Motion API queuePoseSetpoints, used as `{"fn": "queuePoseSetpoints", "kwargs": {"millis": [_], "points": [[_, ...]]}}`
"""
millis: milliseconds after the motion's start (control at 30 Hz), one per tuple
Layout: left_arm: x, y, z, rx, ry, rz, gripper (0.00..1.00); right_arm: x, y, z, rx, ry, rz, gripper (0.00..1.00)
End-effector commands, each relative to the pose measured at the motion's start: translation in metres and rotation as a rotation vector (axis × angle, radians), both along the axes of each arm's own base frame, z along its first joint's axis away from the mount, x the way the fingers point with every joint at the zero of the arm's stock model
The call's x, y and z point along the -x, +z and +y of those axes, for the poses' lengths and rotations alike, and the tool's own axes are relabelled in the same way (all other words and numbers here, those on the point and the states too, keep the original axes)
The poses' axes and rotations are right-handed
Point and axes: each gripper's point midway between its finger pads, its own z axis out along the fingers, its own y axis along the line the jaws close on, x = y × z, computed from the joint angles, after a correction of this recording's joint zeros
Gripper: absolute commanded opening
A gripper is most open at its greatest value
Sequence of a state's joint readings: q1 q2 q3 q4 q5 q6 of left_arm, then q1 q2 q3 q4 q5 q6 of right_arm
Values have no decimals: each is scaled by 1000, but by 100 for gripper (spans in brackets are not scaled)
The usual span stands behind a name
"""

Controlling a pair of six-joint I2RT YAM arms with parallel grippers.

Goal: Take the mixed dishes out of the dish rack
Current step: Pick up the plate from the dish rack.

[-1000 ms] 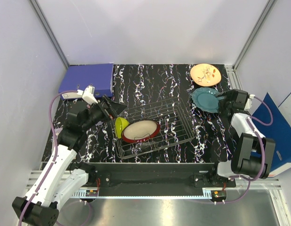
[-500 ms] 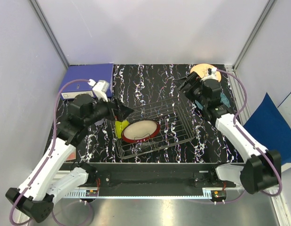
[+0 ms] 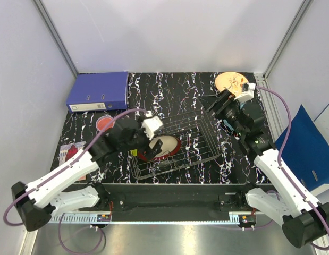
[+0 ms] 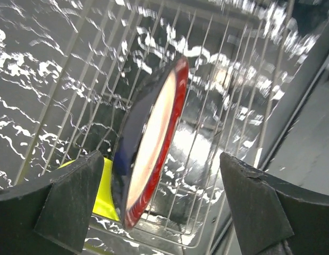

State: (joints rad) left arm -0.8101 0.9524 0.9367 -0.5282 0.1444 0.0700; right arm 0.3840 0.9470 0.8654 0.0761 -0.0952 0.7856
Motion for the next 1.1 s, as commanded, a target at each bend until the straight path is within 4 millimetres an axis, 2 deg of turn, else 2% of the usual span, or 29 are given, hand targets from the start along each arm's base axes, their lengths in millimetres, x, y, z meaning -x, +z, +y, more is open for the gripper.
{"fn": "queuePoseSetpoints", "kwargs": {"millis": [0,67,200,333,433,467,500,600,700,800,967,1000,1067], "points": [[-16,-25,0,-152,-7,-83,89,8,-8,-3,35,0,-5,92],[-20,-35,-2,-179,-2,-80,88,11,-12,-4,32,3,-2,91],[-24,-38,-7,-181,-8,-83,82,14,-15,-5,32,7,-2,91],[-26,-47,-10,-206,-20,-65,65,15,-20,-6,43,5,4,91],[-27,-43,-13,-196,-21,-67,37,17,-23,-7,48,2,5,91],[-27,-42,-13,-197,-21,-69,12,17,-23,-6,48,5,5,91],[-29,-39,-13,-195,-14,-77,1,18,-24,-7,51,2,7,91],[-34,-26,-10,-189,11,-111,0,19,-25,-9,52,-1,5,91],[-39,-3,-8,-163,34,-165,0,21,-24,-9,50,-1,4,91],[-44,31,-5,-132,52,-237,0,22,-24,-9,47,2,5,91],[-49,71,-2,-107,60,-322,0,24,-22,-9,41,3,2,91],[-50,86,-2,-88,64,-346,0,24,-23,-9,42,3,5,91],[-51,102,-1,-71,74,-378,0,25,-21,-9,40,9,4,91]]}}
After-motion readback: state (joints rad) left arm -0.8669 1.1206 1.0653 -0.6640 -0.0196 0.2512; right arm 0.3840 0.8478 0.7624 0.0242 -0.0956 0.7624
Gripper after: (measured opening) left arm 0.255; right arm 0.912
